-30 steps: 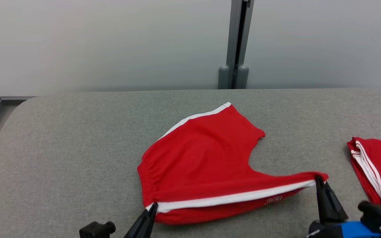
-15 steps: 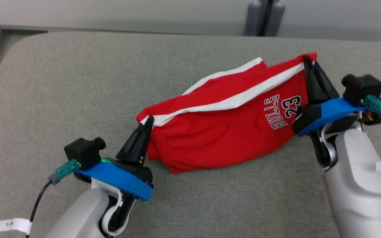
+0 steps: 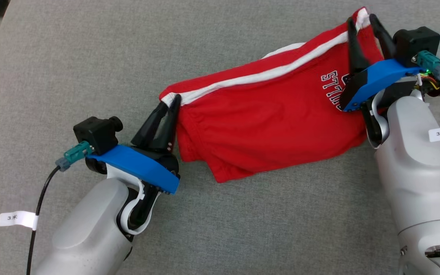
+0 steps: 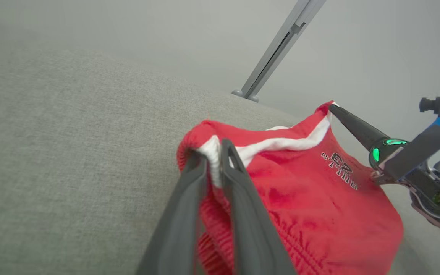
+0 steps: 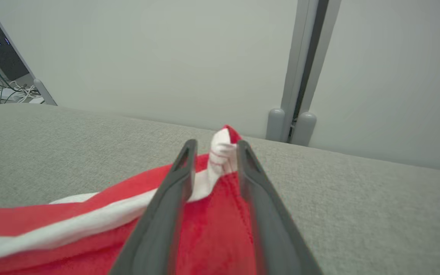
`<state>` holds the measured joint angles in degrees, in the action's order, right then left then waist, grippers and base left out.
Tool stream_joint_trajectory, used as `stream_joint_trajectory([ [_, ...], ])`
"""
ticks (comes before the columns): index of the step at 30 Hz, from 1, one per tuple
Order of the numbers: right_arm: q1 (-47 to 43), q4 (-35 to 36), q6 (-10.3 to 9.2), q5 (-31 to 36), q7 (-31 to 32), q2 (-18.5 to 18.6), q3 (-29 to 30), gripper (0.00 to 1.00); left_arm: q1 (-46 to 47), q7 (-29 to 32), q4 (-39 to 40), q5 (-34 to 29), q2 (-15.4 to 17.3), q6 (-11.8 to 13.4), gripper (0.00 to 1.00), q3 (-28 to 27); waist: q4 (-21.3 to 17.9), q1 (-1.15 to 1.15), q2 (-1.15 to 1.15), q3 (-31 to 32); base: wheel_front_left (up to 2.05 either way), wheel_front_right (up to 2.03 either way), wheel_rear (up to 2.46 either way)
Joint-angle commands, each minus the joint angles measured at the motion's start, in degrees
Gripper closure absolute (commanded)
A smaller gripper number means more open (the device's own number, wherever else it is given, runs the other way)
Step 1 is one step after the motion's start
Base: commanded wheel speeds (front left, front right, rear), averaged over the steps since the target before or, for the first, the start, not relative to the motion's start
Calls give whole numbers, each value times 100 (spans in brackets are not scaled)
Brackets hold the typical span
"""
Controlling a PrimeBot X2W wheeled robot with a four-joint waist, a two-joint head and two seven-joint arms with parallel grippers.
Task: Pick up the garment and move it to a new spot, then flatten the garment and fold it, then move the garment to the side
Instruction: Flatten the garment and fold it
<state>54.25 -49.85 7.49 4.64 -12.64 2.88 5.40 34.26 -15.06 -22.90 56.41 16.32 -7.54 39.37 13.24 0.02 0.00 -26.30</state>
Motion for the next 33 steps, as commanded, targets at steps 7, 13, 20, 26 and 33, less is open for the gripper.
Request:
stream_joint_trajectory([
  [7,-24,-346,0,381,-222,18,171,0,-375,-14,-182,-369,26,11,0,-374,-23,-2,0,62,0,0,0],
  [13,-222,-453,0,807,-211,16,469,0,-796,-14,-112,-845,21,11,0,-782,-101,-2,0,195,0,0,0],
  [20,-568,-755,0,1163,348,14,950,0,-1120,-14,-31,-1241,-65,11,0,-1066,-84,-2,0,327,0,0,0],
  [26,-1083,-1483,-3,900,879,10,1221,96,-1372,-14,-111,-1389,-100,11,0,-1190,-62,-2,0,526,0,0,0],
  [33,-1302,-1809,-2,105,-31,3,1065,100,-1880,-14,-270,-1678,-91,11,0,-1472,-227,-2,0,1116,0,0,0],
])
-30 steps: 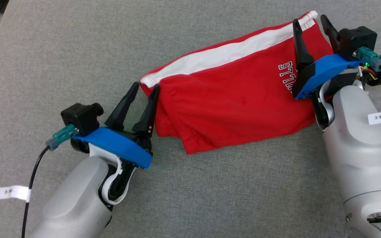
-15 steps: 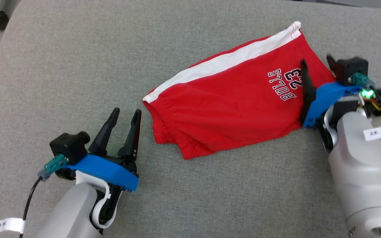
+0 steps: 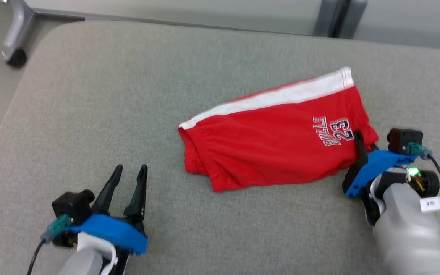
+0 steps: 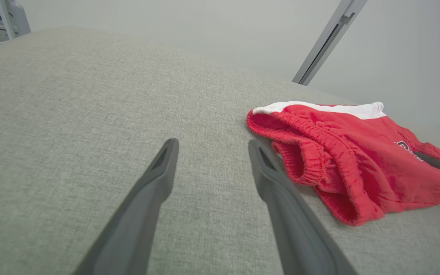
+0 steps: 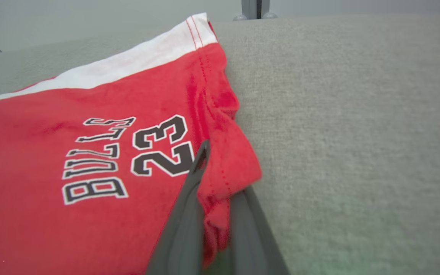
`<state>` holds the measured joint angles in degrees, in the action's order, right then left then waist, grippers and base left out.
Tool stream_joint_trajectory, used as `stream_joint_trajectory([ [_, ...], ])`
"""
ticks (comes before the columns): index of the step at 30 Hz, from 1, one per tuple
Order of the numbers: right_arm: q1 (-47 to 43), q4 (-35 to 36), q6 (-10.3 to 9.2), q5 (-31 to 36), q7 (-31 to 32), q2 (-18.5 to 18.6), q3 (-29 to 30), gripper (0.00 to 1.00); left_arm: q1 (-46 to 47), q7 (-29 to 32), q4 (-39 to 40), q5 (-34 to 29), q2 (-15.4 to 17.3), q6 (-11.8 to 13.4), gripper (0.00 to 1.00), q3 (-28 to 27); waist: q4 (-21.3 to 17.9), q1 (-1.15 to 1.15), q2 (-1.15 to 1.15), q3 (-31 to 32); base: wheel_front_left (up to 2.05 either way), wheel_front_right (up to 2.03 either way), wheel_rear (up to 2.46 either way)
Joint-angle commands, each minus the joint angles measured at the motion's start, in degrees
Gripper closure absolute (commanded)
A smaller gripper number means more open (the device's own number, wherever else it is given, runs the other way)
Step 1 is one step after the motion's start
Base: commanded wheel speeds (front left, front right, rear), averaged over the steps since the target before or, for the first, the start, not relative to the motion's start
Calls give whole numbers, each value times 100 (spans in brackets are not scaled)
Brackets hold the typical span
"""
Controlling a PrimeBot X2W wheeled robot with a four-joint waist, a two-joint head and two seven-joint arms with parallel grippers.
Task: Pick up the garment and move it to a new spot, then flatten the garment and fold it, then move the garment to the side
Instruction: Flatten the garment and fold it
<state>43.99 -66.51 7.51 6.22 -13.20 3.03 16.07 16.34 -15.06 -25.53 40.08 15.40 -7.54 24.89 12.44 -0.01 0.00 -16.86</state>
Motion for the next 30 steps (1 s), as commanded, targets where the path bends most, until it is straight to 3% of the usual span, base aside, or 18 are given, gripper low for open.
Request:
stream_joint_trajectory([
  [1,-339,-147,-4,-169,-52,-6,-20,100,-184,-14,-26,-94,-22,11,0,-108,-183,1,0,306,0,0,0],
  [10,-1494,527,-4,-1262,-200,3,-287,100,-1143,-14,-150,-570,-293,11,0,-524,-429,1,0,1315,0,0,0],
  [18,-2510,1042,-3,-1774,-203,207,-524,100,-1690,-14,-127,-883,-535,11,0,-576,-479,1,0,1702,0,0,0],
  [25,-2331,1589,-2,-1740,-204,242,-752,100,-1619,-14,-130,-903,-535,11,0,-419,-401,1,0,1653,0,0,0],
  [30,-2092,2211,-2,-1775,-200,51,-1501,100,-1576,-14,-204,-829,-505,11,0,-265,-199,1,0,1696,0,0,0],
])
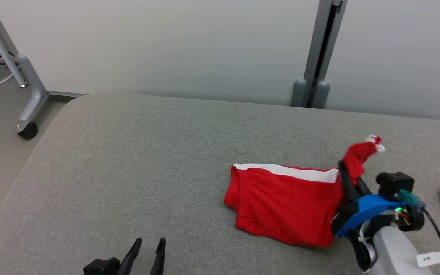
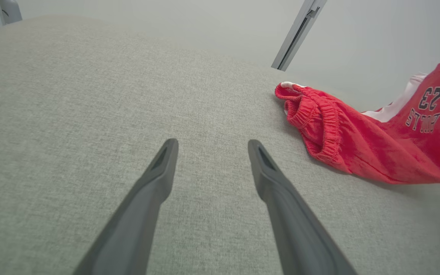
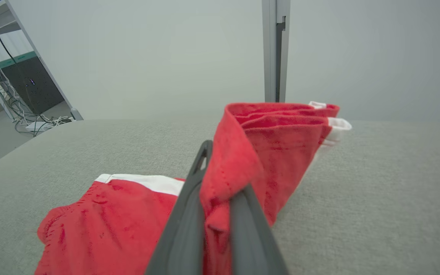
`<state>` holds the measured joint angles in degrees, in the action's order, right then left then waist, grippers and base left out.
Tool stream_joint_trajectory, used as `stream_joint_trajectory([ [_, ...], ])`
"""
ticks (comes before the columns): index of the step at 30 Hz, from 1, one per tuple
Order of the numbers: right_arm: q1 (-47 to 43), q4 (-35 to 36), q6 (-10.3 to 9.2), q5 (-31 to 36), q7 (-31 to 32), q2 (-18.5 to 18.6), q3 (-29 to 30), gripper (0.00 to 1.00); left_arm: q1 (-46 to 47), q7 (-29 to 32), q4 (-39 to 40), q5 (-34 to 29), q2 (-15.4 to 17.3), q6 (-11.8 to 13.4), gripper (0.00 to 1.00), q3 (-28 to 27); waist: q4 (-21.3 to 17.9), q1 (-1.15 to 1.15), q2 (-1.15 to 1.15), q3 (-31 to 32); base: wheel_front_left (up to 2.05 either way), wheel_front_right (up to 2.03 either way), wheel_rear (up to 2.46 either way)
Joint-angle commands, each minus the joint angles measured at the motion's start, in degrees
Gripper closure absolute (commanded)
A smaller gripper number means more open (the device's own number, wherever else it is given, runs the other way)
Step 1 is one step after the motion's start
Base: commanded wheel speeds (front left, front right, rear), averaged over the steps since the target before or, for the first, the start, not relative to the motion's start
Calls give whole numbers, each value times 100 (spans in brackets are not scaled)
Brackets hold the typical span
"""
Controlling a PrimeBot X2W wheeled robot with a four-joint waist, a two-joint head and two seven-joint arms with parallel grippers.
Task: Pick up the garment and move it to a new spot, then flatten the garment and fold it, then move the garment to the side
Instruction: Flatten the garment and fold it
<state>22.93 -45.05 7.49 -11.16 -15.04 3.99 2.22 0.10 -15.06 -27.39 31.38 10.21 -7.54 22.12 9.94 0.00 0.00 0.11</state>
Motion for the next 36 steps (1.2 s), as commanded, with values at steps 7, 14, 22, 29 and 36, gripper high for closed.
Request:
stream_joint_trajectory([
  [7,-113,291,0,-1014,132,-89,-2285,82,-52,-14,-124,75,51,11,0,19,425,0,0,92,0,0,0],
  [14,-227,463,0,-2192,58,-89,-3804,0,-92,-14,-190,119,130,11,0,-63,490,0,0,99,0,0,0],
  [22,-352,756,0,-1818,-15,-87,-3162,0,-8,-14,-81,-140,115,11,0,-424,56,0,0,142,0,0,0],
  [29,-1041,1299,0,-626,-15,-98,-1557,0,9,-13,29,-530,-17,11,0,-861,-323,0,0,137,0,0,0],
  [36,-1657,1572,0,-223,-15,-95,-830,0,-168,-14,167,-905,-169,11,0,-1183,-539,0,0,152,0,0,0],
])
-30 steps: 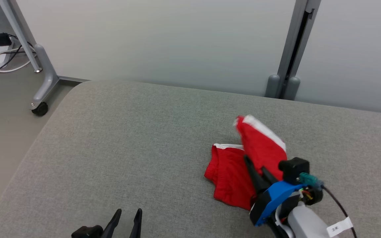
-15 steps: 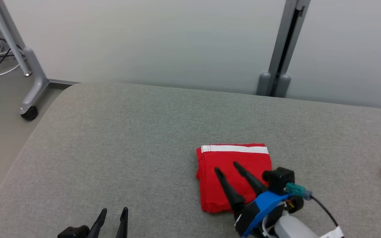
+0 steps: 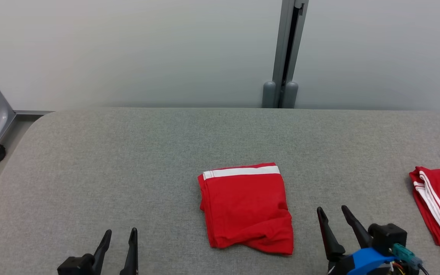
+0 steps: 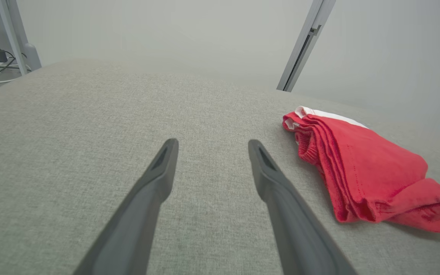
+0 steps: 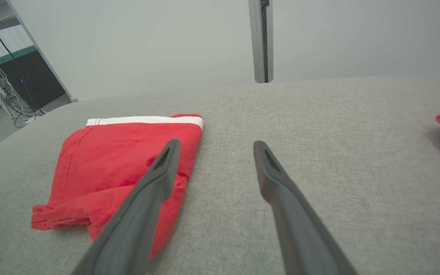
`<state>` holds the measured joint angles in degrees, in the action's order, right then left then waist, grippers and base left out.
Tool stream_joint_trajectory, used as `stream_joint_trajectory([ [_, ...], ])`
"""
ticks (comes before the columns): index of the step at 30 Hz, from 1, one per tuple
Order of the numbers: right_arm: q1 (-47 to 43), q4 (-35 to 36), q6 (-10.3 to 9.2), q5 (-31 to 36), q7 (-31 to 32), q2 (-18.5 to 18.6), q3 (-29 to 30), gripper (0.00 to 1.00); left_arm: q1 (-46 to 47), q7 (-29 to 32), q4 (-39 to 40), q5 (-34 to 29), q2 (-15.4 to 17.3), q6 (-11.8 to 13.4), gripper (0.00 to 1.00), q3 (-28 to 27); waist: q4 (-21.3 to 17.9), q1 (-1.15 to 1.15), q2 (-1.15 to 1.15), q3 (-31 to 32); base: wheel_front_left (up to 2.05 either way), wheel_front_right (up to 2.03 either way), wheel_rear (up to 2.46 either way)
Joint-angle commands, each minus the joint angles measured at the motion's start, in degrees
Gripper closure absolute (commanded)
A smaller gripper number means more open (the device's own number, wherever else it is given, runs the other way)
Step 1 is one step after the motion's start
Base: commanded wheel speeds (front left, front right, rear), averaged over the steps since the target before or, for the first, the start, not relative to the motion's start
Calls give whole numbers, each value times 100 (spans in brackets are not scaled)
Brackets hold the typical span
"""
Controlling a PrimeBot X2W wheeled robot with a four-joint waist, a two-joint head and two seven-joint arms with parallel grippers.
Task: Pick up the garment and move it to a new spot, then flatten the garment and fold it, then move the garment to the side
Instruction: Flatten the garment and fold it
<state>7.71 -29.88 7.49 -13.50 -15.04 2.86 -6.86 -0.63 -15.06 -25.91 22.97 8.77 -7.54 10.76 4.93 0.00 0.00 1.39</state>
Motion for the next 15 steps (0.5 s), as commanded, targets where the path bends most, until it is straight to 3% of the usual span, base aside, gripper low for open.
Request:
stream_joint_trajectory([
  [1,-135,54,0,11,-15,18,78,0,-95,-14,19,-63,-25,11,0,-47,-39,0,0,23,0,0,0],
  [15,-536,36,0,-188,-16,16,148,0,-509,-14,341,-616,-279,11,0,-160,-155,0,0,144,0,0,0],
])
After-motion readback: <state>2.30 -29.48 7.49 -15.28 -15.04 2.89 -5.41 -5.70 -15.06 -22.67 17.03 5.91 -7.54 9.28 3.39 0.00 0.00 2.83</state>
